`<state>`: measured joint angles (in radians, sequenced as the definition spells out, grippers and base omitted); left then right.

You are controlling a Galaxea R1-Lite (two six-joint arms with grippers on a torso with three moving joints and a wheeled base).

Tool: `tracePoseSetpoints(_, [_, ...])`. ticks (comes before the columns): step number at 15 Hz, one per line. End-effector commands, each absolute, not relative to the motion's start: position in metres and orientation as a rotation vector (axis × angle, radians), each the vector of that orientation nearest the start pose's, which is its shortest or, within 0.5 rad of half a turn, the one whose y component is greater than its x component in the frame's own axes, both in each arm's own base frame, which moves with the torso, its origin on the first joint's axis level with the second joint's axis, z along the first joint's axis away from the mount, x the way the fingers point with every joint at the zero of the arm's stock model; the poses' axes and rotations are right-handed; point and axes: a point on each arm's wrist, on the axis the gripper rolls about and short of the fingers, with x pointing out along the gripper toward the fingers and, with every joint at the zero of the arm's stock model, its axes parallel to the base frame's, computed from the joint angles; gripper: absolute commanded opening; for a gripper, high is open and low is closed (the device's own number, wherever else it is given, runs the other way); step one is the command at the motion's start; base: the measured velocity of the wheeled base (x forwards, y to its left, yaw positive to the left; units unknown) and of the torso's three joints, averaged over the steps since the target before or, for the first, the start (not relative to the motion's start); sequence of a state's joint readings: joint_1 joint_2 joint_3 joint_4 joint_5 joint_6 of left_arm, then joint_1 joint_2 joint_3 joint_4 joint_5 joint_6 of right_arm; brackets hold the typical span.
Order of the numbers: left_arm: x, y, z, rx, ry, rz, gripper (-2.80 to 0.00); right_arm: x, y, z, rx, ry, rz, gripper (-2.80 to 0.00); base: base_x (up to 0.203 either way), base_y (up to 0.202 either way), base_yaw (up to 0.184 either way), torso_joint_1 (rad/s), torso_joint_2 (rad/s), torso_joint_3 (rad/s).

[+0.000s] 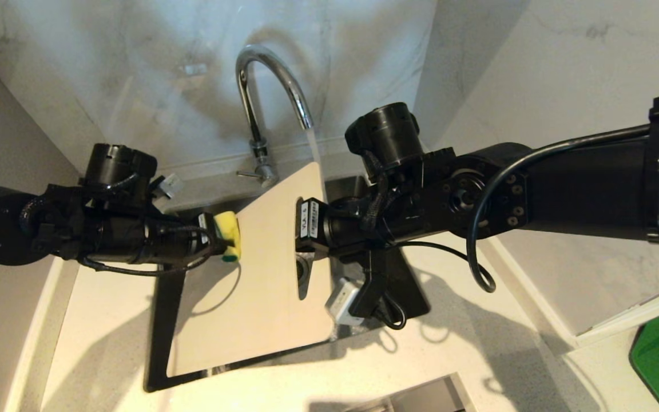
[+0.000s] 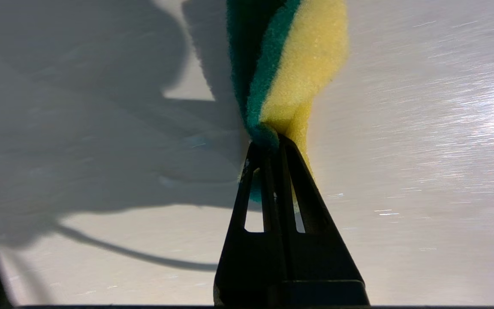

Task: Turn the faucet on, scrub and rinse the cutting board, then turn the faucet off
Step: Scrub the cutting board underwater

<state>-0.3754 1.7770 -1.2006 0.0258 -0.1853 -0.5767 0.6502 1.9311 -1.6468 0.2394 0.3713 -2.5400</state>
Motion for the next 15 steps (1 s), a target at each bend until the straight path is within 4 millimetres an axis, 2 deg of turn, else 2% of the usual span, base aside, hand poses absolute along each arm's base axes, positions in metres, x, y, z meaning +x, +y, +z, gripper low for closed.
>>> tracePoseSetpoints(1, [0.309,-0.117,0.188,-0.472,0.751,-0.329,-2.80,0.297,0.236,0.258,-2.270,-1.063,1.050,-2.80,0.000,0.000,0.000,0.000,0.00,0.000])
tracePoseSetpoints(4, [0.316,-0.103,0.173,-0.463,0.762,-0.288,-2.80,0.293,0.234,0.261,-2.269,-1.066,1.043,-2.80,0.000,0.000,0.000,0.000,0.00,0.000])
tracePoseSetpoints(7, [0.334,-0.084,0.156,-0.479,0.751,-0.252,-2.80,0.290,0.231,0.259,-2.268,-1.072,1.028,-2.80,0.000,0.000,0.000,0.000,0.00,0.000])
tracePoseSetpoints(11, [0.347,-0.056,0.132,-0.456,0.779,-0.279,-2.80,0.285,0.228,0.256,-2.257,-1.074,1.021,-2.80,0.000,0.000,0.000,0.000,0.00,0.000])
tracePoseSetpoints(15, [0.359,-0.044,0.111,-0.451,0.800,-0.254,-2.80,0.285,0.227,0.253,-2.245,-1.083,1.042,-2.80,0.000,0.000,0.000,0.000,0.00,0.000])
